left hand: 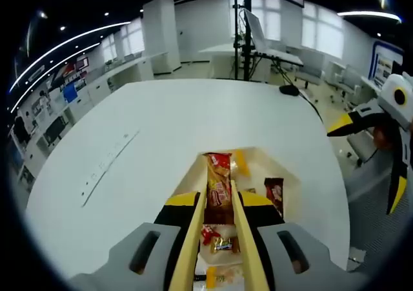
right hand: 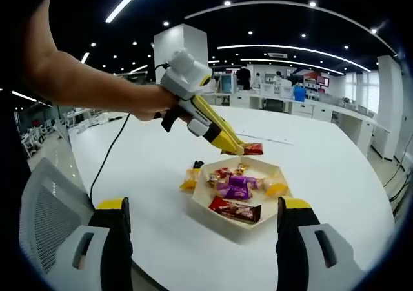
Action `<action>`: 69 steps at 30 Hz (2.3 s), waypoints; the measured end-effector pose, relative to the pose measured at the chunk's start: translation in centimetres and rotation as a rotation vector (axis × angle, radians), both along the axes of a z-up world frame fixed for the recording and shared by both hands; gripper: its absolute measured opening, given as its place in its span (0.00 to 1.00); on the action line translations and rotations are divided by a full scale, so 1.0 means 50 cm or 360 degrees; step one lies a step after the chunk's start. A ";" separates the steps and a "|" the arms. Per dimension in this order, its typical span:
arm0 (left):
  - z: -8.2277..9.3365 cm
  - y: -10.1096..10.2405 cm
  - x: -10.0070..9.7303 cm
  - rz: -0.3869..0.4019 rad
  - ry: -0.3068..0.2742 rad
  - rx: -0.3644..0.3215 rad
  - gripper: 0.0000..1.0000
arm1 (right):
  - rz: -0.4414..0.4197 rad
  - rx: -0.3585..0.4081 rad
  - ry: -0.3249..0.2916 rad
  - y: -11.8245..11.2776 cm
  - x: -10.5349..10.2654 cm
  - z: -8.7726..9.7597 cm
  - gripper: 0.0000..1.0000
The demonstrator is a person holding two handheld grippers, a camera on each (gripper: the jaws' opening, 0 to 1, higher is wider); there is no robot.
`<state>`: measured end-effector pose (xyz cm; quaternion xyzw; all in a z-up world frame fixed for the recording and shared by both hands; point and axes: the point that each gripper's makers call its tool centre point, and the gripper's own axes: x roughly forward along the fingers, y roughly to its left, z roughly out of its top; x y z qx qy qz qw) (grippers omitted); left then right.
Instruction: Place the target food into the container with the food tongs after gripping and lifting it, then release it inside without dropping or visibly crushing the food.
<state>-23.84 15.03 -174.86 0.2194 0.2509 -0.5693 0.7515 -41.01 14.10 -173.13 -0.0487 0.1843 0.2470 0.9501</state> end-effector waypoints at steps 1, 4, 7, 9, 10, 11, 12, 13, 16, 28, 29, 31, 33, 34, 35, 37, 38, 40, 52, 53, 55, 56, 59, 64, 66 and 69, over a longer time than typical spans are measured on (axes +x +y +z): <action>0.003 -0.005 0.000 -0.0001 0.0008 -0.0012 0.18 | -0.0002 -0.0003 -0.0002 -0.001 0.000 0.000 0.92; 0.005 -0.022 -0.001 -0.0023 -0.0009 -0.0020 0.19 | -0.0010 -0.0003 -0.0001 -0.003 0.000 0.000 0.92; -0.008 -0.030 0.002 -0.0041 -0.0021 -0.0005 0.20 | -0.0014 -0.0002 -0.0006 -0.004 0.000 0.002 0.91; -0.017 -0.038 0.013 -0.0028 -0.0085 -0.0034 0.22 | -0.0017 -0.0003 -0.0005 -0.005 0.001 0.001 0.91; -0.026 -0.038 0.013 -0.0030 -0.0058 -0.0023 0.23 | -0.0018 0.0000 -0.0003 -0.004 0.002 0.001 0.91; -0.034 -0.039 0.016 -0.0023 -0.0046 -0.0014 0.24 | -0.0018 0.0004 0.0002 -0.004 0.002 0.001 0.91; -0.031 -0.041 0.019 -0.0028 -0.0078 -0.0026 0.24 | -0.0015 -0.0001 0.0003 -0.003 0.001 0.000 0.91; -0.030 -0.040 0.014 -0.0032 -0.0054 -0.0026 0.24 | -0.0012 -0.0005 0.0001 -0.002 0.000 0.000 0.91; -0.015 -0.031 0.016 -0.0025 -0.0086 -0.0038 0.25 | -0.0010 -0.0012 -0.0004 -0.002 0.000 0.001 0.91; -0.001 0.096 0.060 0.0126 -0.0131 -0.0021 0.26 | -0.0007 0.0001 0.0000 -0.002 0.000 0.001 0.91; -0.003 0.111 0.065 0.0144 -0.0147 -0.0013 0.26 | -0.0009 0.0005 -0.0003 -0.002 -0.001 0.002 0.90; 0.002 0.128 0.065 0.0174 -0.0135 -0.0044 0.26 | -0.0018 0.0001 -0.0003 -0.005 0.000 0.001 0.90; -0.001 0.144 0.063 0.0194 -0.0149 -0.0021 0.26 | -0.0017 0.0007 0.0000 -0.004 0.000 0.001 0.90; -0.002 0.151 0.062 0.0209 -0.0143 -0.0016 0.26 | -0.0014 0.0005 0.0000 -0.004 0.000 0.001 0.90; -0.004 0.156 0.061 0.0213 -0.0136 -0.0022 0.26 | -0.0012 0.0003 0.0001 -0.004 0.000 0.000 0.90; -0.019 0.169 0.060 0.0233 -0.0132 0.0001 0.26 | 0.0003 -0.0001 0.0004 0.001 -0.002 0.000 0.90; -0.028 0.178 0.060 0.0273 -0.0111 0.0003 0.26 | 0.0010 -0.0005 0.0006 0.002 -0.002 -0.001 0.90; -0.041 0.187 0.056 0.0323 -0.0085 0.0008 0.26 | 0.0013 -0.0009 0.0008 0.003 -0.002 -0.003 0.90; -0.116 0.227 0.034 0.0457 -0.0035 0.0089 0.26 | 0.0011 -0.0005 0.0017 0.002 -0.002 -0.005 0.90; -0.119 0.232 0.036 0.0476 -0.0029 0.0095 0.26 | 0.0008 -0.0005 0.0016 0.001 -0.001 -0.005 0.90; -0.126 0.240 0.038 0.0510 -0.0010 0.0090 0.26 | 0.0005 -0.0005 0.0019 0.000 -0.001 -0.005 0.90; -0.134 0.248 0.039 0.0537 0.0007 0.0115 0.26 | 0.0005 -0.0007 0.0018 0.000 -0.001 -0.004 0.90; -0.148 0.256 0.038 0.0568 0.0046 0.0142 0.26 | 0.0007 -0.0011 0.0021 0.001 -0.002 -0.005 0.90; -0.160 0.268 0.028 0.0593 0.0074 0.0166 0.25 | 0.0009 -0.0015 0.0019 0.001 -0.001 -0.004 0.90; -0.162 0.272 0.029 0.0612 0.0093 0.0163 0.25 | 0.0009 -0.0008 0.0019 0.002 -0.001 -0.004 0.90; -0.162 0.270 0.029 0.0579 0.0076 0.0192 0.25 | 0.0016 -0.0013 0.0021 0.003 -0.002 -0.004 0.90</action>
